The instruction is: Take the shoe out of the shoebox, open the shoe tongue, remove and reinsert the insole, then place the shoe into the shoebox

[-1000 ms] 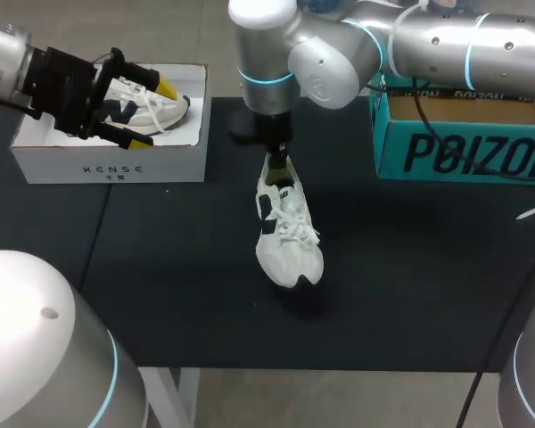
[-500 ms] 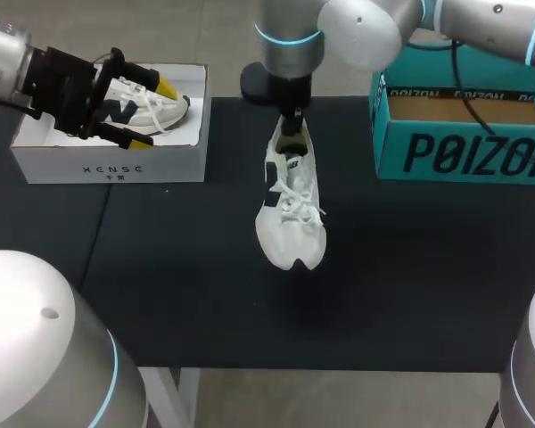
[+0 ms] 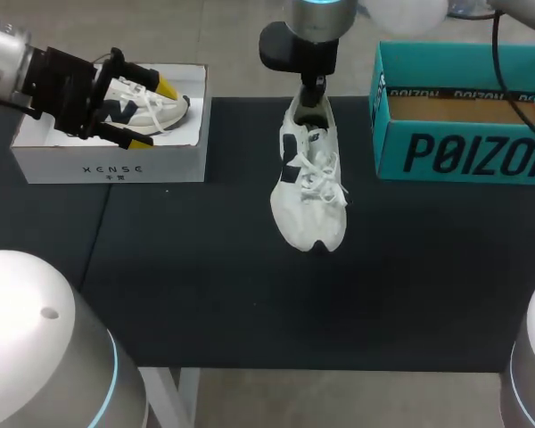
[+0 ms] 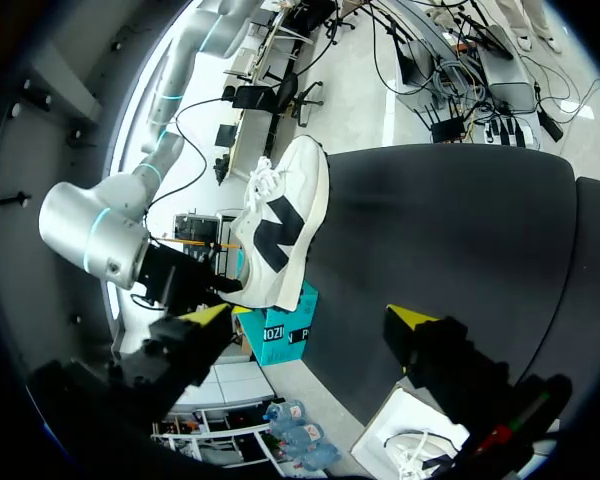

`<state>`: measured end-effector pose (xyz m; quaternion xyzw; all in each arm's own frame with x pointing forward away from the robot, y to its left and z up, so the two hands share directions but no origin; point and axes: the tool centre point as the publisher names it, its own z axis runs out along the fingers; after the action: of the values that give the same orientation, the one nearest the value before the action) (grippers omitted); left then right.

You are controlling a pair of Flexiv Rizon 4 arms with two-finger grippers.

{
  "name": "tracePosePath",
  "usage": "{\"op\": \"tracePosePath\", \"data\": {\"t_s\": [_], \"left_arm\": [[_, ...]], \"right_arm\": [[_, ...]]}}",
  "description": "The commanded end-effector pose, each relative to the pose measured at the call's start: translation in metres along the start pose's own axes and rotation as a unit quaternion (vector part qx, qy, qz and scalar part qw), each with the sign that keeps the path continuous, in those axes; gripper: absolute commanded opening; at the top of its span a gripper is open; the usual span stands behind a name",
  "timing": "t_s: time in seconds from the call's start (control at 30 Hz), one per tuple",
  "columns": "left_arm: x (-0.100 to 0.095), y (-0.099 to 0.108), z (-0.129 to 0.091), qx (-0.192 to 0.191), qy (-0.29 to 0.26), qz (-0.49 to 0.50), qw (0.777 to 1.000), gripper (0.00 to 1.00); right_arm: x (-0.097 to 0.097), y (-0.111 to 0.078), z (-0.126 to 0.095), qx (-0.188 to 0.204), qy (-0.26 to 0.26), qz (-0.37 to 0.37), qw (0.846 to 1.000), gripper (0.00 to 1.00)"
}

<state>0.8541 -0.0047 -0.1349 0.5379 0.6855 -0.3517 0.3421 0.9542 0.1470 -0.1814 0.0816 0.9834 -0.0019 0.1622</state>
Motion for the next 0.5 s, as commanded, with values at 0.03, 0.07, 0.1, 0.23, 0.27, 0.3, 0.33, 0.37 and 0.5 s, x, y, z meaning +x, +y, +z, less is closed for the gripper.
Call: {"op": "tracePosePath", "data": {"t_s": [0.03,0.07,0.1,0.23,0.27,0.3,0.33,0.37,0.5], "left_arm": [[0.0,0.0,0.001,-0.001,0.001,0.0,1.0,1.0],[0.0,0.0,0.001,-0.001,0.001,0.0,1.0,1.0],[0.0,0.0,0.001,-0.001,0.001,0.0,1.0,1.0],[0.0,0.0,0.001,-0.001,0.001,0.0,1.0,1.0],[0.0,0.0,0.001,-0.001,0.001,0.0,1.0,1.0],[0.0,0.0,0.001,-0.001,0.001,0.0,1.0,1.0],[0.0,0.0,0.001,-0.001,0.001,0.0,1.0,1.0],[0.0,0.0,0.001,-0.001,0.001,0.0,1.0,1.0],[0.0,0.0,0.001,-0.001,0.001,0.0,1.0,1.0]], "right_arm": [[-0.001,0.0,0.0,0.0,0.001,0.0,1.0,0.0],[-0.001,0.0,0.0,0.0,0.001,0.0,1.0,0.0],[-0.001,0.0,0.0,0.0,0.001,0.0,1.0,0.0],[-0.013,-0.002,-0.003,0.015,0.016,0.025,0.999,0.0],[-0.024,-0.005,-0.007,0.025,0.016,0.042,0.999,0.0],[-0.037,-0.01,-0.012,0.033,0.007,0.072,0.997,0.0],[-0.05,-0.016,-0.015,0.04,0.013,0.096,0.994,0.0],[-0.062,-0.022,-0.018,0.044,0.016,0.123,0.991,0.0],[-0.116,-0.054,-0.019,0.047,0.012,0.289,0.956,0.0]]}}
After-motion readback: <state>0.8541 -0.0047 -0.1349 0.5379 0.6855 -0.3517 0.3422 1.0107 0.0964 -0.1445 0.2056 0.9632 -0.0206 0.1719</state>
